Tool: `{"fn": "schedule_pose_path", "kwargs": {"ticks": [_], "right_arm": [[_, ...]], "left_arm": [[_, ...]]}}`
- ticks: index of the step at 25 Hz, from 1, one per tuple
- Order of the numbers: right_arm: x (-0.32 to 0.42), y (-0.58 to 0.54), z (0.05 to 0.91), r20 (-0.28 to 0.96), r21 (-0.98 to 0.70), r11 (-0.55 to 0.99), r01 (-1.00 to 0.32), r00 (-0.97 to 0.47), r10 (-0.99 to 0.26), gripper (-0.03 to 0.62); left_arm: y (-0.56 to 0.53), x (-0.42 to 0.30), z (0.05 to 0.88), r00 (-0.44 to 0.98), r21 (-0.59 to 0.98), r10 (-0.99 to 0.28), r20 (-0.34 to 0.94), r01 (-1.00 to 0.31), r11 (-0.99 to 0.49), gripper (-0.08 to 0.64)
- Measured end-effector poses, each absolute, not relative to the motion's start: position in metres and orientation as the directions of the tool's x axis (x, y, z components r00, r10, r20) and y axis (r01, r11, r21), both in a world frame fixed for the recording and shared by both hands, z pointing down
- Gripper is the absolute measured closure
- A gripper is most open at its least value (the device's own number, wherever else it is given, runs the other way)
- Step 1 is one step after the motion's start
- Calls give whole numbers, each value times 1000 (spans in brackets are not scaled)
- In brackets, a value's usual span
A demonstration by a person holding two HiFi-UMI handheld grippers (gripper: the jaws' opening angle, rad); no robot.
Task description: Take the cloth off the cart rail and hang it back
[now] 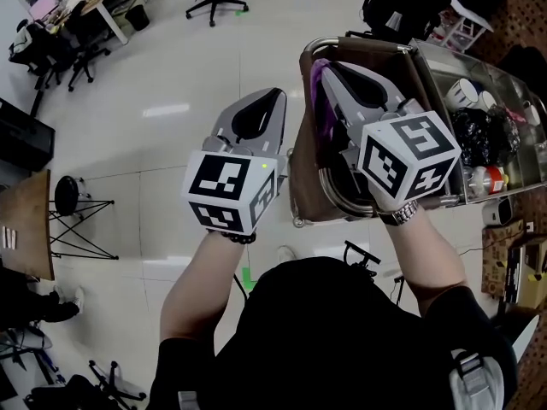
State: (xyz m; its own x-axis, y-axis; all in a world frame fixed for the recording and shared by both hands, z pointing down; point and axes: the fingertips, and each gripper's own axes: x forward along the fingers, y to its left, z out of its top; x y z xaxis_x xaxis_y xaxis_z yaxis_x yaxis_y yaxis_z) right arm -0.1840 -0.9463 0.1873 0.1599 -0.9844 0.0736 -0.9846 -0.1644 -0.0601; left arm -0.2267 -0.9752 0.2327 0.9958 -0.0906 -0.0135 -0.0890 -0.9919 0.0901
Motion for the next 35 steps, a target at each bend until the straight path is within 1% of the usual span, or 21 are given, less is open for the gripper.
{"fn": "schedule_pose_path", "kwargs": {"ticks": [4,13,20,22,23,25,26,35], "right_arm": [[-197,-954,185,84,-27,-145,-989,142,-986,560],[-212,-954,265,304,5,-87,-996,84,-949,558],[-205,-949,295,391,29,-85,-996,90,-916,552],[-202,-947,303,411,33,-95,-995,100,-906,538],[-200,-946,307,420,31,-96,-995,100,-902,516],[-195,-943,314,434,19,-92,-996,91,-896,434],[-192,-941,317,438,12,-91,-996,87,-895,419],[-176,-933,333,459,-70,-84,-994,42,-888,356]], "left_arm": [[-983,-236,229,994,105,-109,-25,-105,-989,560],[-976,-236,234,994,110,-106,-9,-104,-988,560],[-963,-216,245,997,106,-78,20,-79,-991,560],[-961,-212,249,997,107,-71,27,-73,-992,560],[-959,-210,251,997,108,-68,31,-71,-992,560],[-957,-204,254,997,110,-64,37,-68,-992,560],[-955,-201,256,997,111,-63,39,-67,-992,560],[-950,-186,261,997,107,-63,53,-68,-992,560]]}}
